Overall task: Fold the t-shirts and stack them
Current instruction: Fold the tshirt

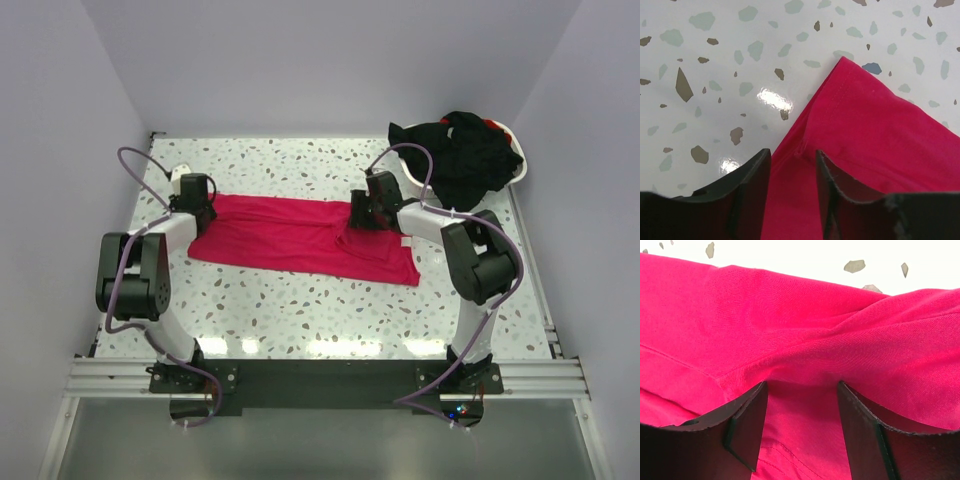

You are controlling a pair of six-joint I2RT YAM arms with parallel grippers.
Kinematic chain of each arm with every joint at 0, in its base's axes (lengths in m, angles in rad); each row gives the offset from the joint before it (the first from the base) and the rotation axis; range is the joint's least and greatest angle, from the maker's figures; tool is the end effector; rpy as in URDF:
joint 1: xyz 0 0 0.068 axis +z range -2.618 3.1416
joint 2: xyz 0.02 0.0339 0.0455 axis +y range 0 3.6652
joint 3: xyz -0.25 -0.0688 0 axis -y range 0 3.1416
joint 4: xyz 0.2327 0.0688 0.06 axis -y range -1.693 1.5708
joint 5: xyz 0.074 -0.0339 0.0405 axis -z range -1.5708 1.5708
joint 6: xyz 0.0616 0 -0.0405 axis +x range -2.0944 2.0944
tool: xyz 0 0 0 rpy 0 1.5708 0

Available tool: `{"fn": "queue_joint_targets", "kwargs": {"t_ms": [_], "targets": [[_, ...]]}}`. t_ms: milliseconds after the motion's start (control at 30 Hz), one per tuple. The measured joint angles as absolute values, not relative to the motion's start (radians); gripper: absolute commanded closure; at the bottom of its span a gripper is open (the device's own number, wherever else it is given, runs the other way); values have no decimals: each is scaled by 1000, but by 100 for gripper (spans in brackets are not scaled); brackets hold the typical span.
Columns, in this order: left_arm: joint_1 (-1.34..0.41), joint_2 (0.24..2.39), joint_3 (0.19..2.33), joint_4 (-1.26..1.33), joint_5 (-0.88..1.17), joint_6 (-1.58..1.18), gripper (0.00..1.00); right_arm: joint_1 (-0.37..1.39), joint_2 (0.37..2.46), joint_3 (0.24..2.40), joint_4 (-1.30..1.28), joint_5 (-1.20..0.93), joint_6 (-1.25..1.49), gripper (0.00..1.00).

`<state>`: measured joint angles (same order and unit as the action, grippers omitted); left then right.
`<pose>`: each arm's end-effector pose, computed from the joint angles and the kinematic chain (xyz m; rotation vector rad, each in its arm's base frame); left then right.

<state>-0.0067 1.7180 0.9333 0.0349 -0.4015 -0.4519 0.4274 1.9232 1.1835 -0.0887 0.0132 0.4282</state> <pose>0.3595 0.0217 0.1498 -0.6910 2.1502 0.2233 0.3737 0.1693 0.1357 0.0072 2.4342 0.3785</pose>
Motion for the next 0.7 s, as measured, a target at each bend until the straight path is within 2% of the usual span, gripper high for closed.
{"fn": "queue_joint_targets", "kwargs": {"t_ms": [33,100,300,433,700], "targets": [[-7,1714,933,30,-404,-453,48,427,1923,1184,-89,13,426,37],[-7,1698,933,23,-408,-453,45,427,1921,1184,-93,14,424,37],[-17,1619,933,30,-417,-449,45,427,1903,1183,-133,18,408,35],[-85,1608,933,69,-418,-432,45,427,1877,1182,-174,20,396,34],[-159,1747,990,163,-255,-435,46,427,1817,1171,-210,48,383,30]]}}
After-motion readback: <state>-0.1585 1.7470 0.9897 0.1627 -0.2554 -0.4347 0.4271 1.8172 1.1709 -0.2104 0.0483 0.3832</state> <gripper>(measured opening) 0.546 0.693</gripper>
